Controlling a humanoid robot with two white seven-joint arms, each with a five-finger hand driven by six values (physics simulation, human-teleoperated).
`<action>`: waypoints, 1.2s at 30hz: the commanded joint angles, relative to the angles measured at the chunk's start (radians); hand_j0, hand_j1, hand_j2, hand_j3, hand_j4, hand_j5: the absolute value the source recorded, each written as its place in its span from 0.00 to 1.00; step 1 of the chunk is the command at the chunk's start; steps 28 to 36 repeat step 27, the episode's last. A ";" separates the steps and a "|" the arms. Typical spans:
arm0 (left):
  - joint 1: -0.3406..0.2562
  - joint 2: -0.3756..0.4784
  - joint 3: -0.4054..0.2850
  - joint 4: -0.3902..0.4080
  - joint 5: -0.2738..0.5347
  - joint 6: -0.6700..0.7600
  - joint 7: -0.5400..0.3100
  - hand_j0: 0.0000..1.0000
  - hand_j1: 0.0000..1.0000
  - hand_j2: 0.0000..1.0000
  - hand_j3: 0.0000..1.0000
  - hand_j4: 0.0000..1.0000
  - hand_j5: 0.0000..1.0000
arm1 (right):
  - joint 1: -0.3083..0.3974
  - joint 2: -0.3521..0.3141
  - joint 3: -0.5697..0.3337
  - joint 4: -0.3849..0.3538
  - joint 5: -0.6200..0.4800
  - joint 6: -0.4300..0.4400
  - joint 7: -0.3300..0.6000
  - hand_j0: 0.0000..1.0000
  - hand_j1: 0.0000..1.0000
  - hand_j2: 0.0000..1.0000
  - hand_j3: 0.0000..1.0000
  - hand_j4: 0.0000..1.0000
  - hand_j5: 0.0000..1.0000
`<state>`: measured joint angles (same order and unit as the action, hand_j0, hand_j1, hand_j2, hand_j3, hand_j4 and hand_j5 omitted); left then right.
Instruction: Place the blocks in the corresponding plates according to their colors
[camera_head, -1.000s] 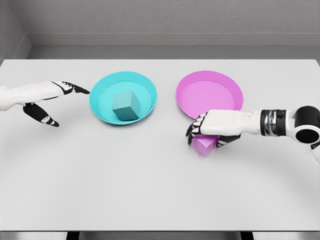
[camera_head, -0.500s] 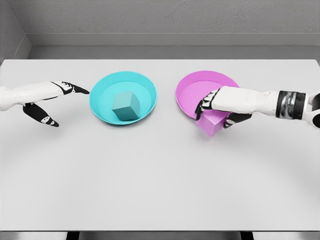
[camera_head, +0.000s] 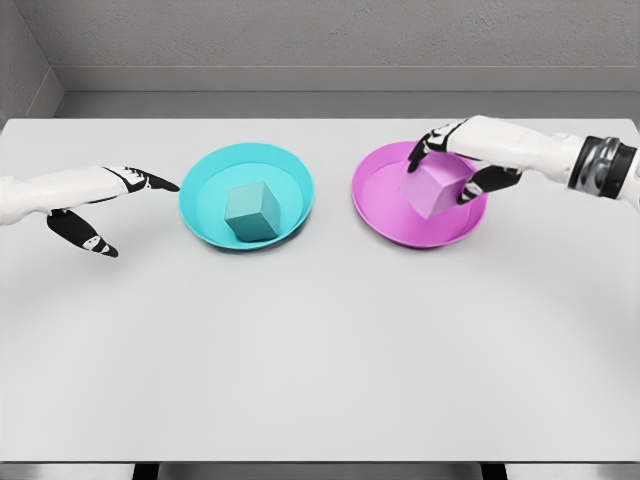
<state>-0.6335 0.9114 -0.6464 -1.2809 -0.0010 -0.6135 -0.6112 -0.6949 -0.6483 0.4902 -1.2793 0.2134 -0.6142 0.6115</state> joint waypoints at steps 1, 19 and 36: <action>0.000 0.000 0.001 0.000 0.007 0.003 0.000 1.00 1.00 1.00 1.00 1.00 1.00 | 0.000 0.015 -0.038 0.058 -0.008 0.003 -0.001 0.67 0.67 0.67 0.67 0.67 0.67; 0.000 0.001 0.001 0.000 0.007 0.003 0.000 1.00 1.00 1.00 1.00 1.00 1.00 | 0.002 -0.001 -0.199 0.290 0.006 0.003 -0.001 1.00 1.00 1.00 1.00 1.00 1.00; 0.011 0.001 0.001 0.012 0.007 0.003 0.000 1.00 1.00 1.00 1.00 1.00 1.00 | 0.002 -0.005 -0.197 0.282 0.004 0.003 -0.001 1.00 1.00 1.00 1.00 1.00 1.00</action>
